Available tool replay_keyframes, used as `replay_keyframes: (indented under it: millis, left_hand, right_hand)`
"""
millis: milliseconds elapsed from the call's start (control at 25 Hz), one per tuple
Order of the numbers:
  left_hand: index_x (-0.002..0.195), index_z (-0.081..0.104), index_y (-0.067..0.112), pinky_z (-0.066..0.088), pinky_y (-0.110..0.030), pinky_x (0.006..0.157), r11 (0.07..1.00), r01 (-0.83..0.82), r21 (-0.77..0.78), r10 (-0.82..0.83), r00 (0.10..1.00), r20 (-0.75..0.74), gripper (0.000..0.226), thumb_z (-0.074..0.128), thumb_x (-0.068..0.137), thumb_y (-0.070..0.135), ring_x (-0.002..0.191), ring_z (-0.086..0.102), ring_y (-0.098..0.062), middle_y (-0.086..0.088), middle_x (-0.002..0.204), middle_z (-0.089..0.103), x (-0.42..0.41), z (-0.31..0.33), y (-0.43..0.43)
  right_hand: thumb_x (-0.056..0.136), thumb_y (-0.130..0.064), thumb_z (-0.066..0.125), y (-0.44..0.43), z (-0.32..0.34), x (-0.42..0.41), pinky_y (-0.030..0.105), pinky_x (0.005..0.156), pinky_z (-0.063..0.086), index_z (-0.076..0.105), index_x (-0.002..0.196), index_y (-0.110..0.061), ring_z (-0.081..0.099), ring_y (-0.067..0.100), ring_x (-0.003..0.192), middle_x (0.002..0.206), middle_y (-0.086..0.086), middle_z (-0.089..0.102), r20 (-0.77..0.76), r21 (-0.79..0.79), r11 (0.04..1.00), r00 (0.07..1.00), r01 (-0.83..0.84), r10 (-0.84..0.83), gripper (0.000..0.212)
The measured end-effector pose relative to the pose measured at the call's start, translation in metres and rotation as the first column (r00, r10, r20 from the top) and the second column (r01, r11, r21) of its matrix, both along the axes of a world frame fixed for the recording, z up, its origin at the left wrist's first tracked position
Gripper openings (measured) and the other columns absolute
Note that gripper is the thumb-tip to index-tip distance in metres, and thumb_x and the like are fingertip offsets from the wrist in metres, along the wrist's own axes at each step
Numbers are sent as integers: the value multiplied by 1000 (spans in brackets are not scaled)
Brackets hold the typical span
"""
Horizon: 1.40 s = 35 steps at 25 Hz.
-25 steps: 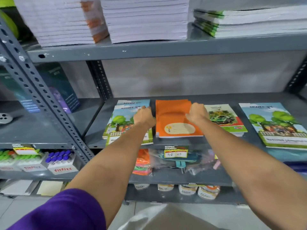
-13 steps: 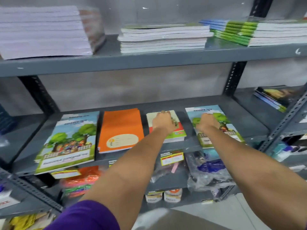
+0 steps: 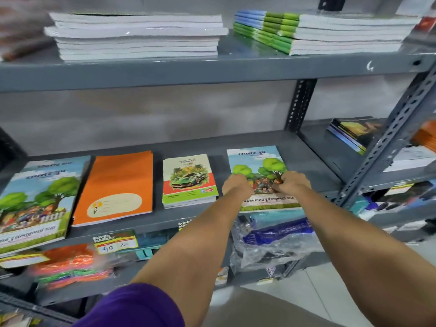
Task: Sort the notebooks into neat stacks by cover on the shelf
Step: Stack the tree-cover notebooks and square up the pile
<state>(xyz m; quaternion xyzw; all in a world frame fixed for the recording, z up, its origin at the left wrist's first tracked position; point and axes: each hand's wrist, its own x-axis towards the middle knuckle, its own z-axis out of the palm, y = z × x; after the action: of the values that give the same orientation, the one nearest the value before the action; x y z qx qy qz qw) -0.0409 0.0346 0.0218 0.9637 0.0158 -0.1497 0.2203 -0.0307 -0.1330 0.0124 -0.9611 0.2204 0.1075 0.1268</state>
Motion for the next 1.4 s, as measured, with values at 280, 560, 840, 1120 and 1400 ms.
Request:
replay_keyframes:
  millis: [280, 560, 840, 1120, 1400]
  left_hand:
    - [140, 35, 7, 48, -43, 93, 829, -291, -477, 269, 956, -117, 41, 35, 100, 16, 115, 57, -39, -24, 130, 56, -3, -9, -5]
    - [138, 42, 8, 34, -29, 80, 551, -288, -783, 385, 921, -67, 37, 31, 104, 17, 93, 46, -22, -15, 111, 54, 0, 27, 38]
    - [131, 48, 5, 38, -28, 71, 552, -340, -762, 538, 843, 13, 34, 34, 103, 16, 78, 47, -21, -22, 113, 58, -11, 52, 166]
    - [134, 49, 10, 42, -31, 69, 623, -439, -647, 645, 756, 109, 37, 39, 99, 16, 74, 53, -22, -17, 121, 63, -48, 52, 338]
    - [131, 49, 11, 50, -37, 80, 790, -542, -286, 608, 754, 249, 37, 40, 98, 24, 103, 62, -34, -16, 119, 64, -83, 44, 485]
  right_hand:
    - [77, -64, 63, -14, -16, -7, 32, 69, 45, 51, 85, -7, 63, 35, 100, 107, 18, 66, 138, 266, 948, 967, 172, -214, 59]
    - [89, -50, 52, 7, 3, 10, 36, 83, 45, 58, 116, -7, 57, 31, 99, 111, 14, 62, 218, 507, 853, 939, 123, -265, 51]
    - [86, -31, 67, 137, 44, 9, 41, 78, 55, 68, 91, 5, 67, 29, 78, 96, 19, 72, 342, 679, 731, 910, -65, -236, 36]
    - [91, -23, 65, 308, 57, -28, 37, 88, 49, 66, 109, -4, 55, 22, 85, 104, 13, 68, 374, 670, 711, 924, -214, -74, 27]
    - [86, -16, 71, 450, 57, -56, 30, 79, 47, 64, 111, 0, 56, 18, 83, 99, 9, 65, 345, 679, 671, 936, -297, 65, 30]
